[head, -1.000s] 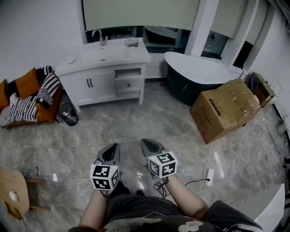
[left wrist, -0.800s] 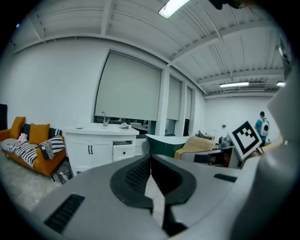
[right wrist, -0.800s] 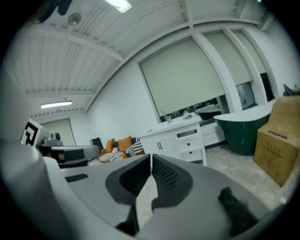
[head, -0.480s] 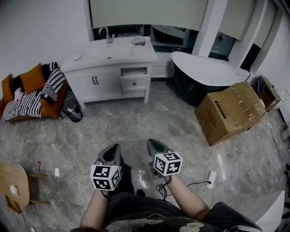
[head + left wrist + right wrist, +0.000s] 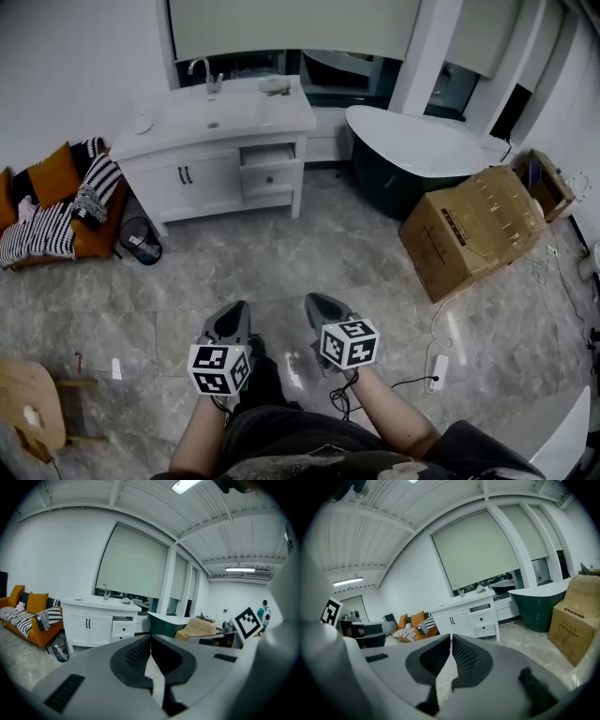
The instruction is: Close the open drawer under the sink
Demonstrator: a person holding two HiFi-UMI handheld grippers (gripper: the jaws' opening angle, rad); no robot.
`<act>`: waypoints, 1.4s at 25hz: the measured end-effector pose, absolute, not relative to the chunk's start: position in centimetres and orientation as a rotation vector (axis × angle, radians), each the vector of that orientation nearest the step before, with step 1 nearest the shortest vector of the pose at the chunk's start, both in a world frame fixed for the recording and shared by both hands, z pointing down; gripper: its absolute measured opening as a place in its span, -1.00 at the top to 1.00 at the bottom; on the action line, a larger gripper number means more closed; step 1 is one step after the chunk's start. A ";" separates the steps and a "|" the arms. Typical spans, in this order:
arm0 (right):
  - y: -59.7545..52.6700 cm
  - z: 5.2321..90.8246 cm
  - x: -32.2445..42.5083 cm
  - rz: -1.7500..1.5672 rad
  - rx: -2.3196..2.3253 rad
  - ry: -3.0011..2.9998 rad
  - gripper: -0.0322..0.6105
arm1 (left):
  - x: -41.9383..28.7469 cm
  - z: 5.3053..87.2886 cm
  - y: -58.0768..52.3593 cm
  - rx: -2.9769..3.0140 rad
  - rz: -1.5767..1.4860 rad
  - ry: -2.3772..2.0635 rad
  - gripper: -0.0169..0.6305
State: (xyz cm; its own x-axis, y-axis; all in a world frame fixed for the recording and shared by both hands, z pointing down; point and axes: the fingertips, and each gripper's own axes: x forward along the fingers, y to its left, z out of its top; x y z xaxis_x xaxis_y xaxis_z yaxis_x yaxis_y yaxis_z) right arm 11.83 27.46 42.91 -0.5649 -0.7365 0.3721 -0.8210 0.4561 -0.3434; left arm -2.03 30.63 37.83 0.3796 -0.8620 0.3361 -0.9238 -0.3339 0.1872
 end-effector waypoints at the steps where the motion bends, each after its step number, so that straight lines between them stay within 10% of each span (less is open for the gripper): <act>1: 26.7 43.0 11.7 0.737 1.373 -2.526 0.80 | -2.2 37.9 29.7 2.301 0.249 -1.552 0.90; 35: -5.3 46.4 1.4 0.746 1.504 -2.334 0.80 | -14.4 41.9 -3.3 2.257 0.256 -1.379 0.90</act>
State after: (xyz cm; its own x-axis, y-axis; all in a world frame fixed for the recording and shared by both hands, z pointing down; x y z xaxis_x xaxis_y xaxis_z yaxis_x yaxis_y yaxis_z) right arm 1.41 -5.34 46.44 -0.4274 -0.7659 0.4804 -0.9025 0.3304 -0.2762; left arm -14.40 -3.28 41.91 0.4746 -0.7860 0.3961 -0.8759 -0.3770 0.3012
